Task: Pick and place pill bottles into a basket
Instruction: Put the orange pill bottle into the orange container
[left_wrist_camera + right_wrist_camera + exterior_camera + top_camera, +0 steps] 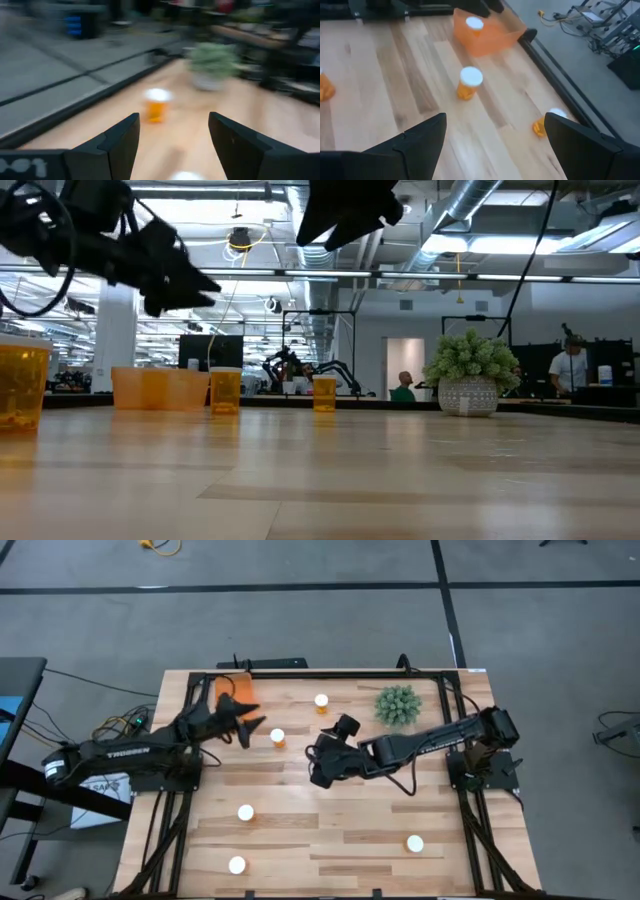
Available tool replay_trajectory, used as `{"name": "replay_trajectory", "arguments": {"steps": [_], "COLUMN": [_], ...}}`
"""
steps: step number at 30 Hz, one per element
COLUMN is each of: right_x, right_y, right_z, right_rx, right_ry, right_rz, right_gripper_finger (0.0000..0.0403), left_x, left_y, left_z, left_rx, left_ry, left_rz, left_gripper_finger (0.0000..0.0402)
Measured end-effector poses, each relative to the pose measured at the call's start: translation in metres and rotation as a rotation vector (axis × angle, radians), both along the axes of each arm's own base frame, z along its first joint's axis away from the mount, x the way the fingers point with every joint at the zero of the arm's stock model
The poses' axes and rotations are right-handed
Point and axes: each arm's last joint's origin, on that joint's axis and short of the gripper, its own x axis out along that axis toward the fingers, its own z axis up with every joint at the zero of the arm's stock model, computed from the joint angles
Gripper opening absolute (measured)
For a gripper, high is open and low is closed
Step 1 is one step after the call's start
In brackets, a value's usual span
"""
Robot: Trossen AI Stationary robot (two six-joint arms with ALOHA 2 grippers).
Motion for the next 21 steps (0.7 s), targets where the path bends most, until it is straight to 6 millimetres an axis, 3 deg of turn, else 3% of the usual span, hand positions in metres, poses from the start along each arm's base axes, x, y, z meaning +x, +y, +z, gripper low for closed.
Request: {"name": "replay_trajectory", "arguments": {"steps": [4,12,16,21], "right_x": [-0.006,-0.035,-0.058,-0.086], "right_y": [0.009,0.043,0.059,0.065], "right_z": [-0.020,-0.073,-0.073,-0.068], "right_rx": [0.015,0.102,0.143,0.138], "right_ry": [0.024,0.076,0.036,-0.040], "right_rz": [0.002,0.003,-0.001,-0.035], "right_gripper_finger": [0.0329,0.0329,0.0329,0.0329], "left_x": [0.007,0.012,0.008,-0.007], "left_y": [-0.017,-0.049,-0.064,-0.081], "left_z": [0.001,-0.001,0.004,0.011], "left_rx": [0.004,0.082,0.108,0.215], "left_ry": [0.056,0.114,0.085,0.077], "left_rz": [-0.123,-0.117,-0.133,-0.250], "left_gripper_finger": [0.0226,0.0226,0.0226,0.0226]}}
